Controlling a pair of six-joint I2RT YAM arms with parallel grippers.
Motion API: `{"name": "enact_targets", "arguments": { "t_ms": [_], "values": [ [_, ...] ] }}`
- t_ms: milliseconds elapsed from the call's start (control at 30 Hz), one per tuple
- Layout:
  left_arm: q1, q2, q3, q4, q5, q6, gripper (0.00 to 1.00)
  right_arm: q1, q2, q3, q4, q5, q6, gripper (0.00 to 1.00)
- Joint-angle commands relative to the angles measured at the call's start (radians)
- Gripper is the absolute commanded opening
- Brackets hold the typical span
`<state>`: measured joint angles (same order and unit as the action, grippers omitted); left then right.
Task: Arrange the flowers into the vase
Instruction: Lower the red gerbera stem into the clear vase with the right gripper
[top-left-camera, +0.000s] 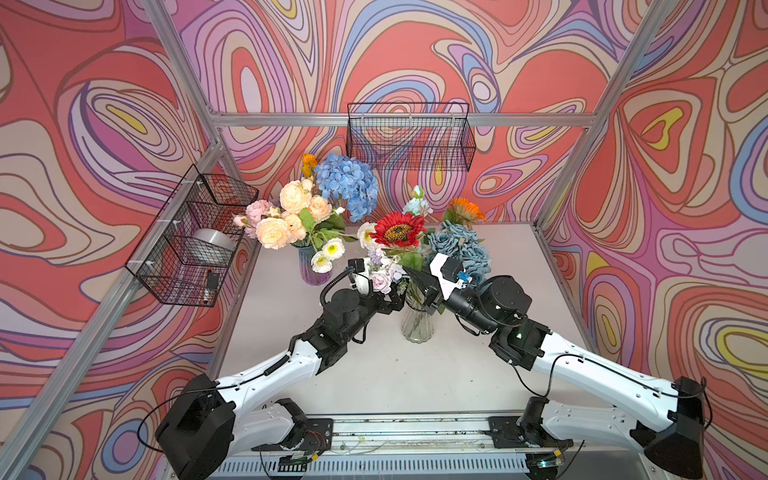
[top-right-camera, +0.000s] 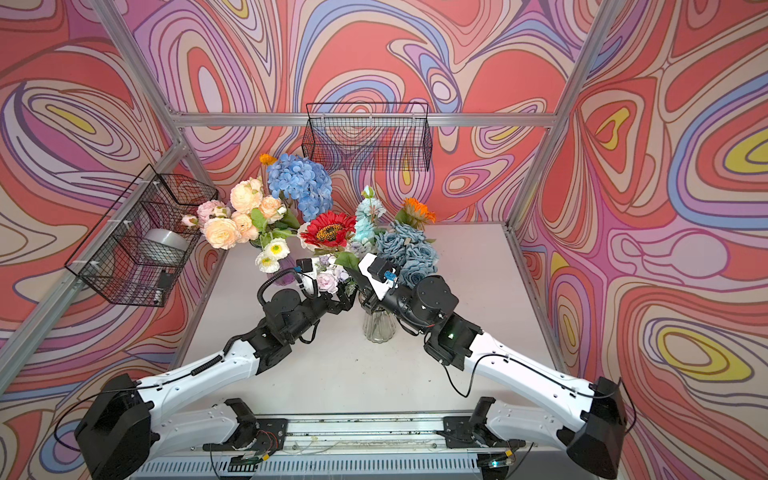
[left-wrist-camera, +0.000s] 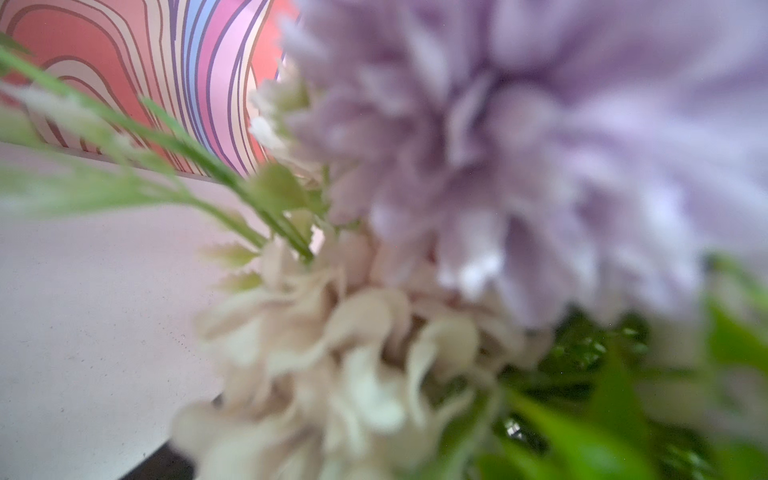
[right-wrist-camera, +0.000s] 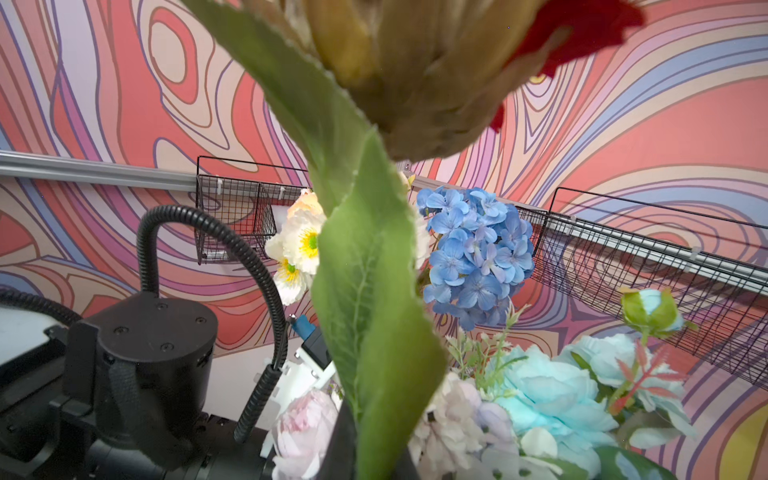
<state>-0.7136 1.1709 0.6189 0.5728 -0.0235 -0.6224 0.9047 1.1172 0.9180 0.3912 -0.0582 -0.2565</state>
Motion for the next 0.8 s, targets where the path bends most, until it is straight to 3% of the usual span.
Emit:
{"name": "enact_targets", "arguments": {
  "t_ms": [0,367,767],
  "values": [
    [0.001,-0.013,-0.009,0.025,-0.003,-0.007,0.98,0.006,0.024,-0.046,0.081,0.020,-0.074,0.00],
    [0.002,-0.017,-0.010,0.019,-0.010,-0.007,0.98,0.006,0.029,-0.135,0.065,0.104,-0.046,0.00],
    [0.003,-0.011,0.002,0.013,-0.009,-0.003,0.98,0.005,-0.029,-0.232,-0.028,0.190,0.085,0.00]
  ]
}}
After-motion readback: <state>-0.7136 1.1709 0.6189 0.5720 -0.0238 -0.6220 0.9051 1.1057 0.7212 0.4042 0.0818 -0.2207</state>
